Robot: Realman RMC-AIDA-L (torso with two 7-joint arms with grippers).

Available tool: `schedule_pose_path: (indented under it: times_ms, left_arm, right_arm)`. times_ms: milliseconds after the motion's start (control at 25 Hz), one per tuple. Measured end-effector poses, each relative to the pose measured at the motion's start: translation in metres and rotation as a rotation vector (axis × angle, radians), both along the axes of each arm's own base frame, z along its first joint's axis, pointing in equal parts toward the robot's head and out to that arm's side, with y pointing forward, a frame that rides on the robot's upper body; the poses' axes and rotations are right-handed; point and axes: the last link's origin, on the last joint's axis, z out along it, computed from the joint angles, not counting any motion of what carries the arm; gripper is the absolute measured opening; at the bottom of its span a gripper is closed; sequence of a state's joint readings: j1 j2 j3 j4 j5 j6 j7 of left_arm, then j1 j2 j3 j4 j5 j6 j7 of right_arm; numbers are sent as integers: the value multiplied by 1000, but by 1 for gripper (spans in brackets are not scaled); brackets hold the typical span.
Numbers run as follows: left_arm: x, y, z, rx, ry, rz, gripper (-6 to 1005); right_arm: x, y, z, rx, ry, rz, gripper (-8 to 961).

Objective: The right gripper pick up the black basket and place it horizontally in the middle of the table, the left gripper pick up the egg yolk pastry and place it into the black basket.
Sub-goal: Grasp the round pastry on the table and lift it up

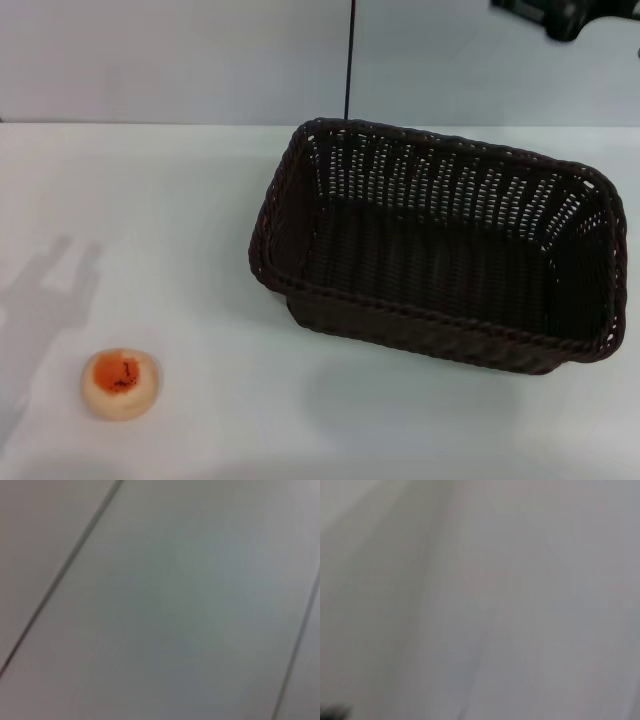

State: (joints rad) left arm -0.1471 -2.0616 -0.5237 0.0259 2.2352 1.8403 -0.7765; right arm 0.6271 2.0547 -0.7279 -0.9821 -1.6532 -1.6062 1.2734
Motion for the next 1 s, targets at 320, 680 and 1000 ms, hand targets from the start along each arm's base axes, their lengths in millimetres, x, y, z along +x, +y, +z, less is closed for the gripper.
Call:
schedule_pose_path:
  times_ms: [320,680,1000]
  left_arm:
    - [-14,-14,-3,-130,272,-32,466]
    - [-20,-16,-28,-302,376,-48,553]
    - [-24,-21,-34,-342,393,-29,717]
  right_arm:
    - [111,-63,-2,278,555,-255,281]
    - [174,-97,-1,570,742,-541,425]
    - [205,-119,6,737,771,-679,455]
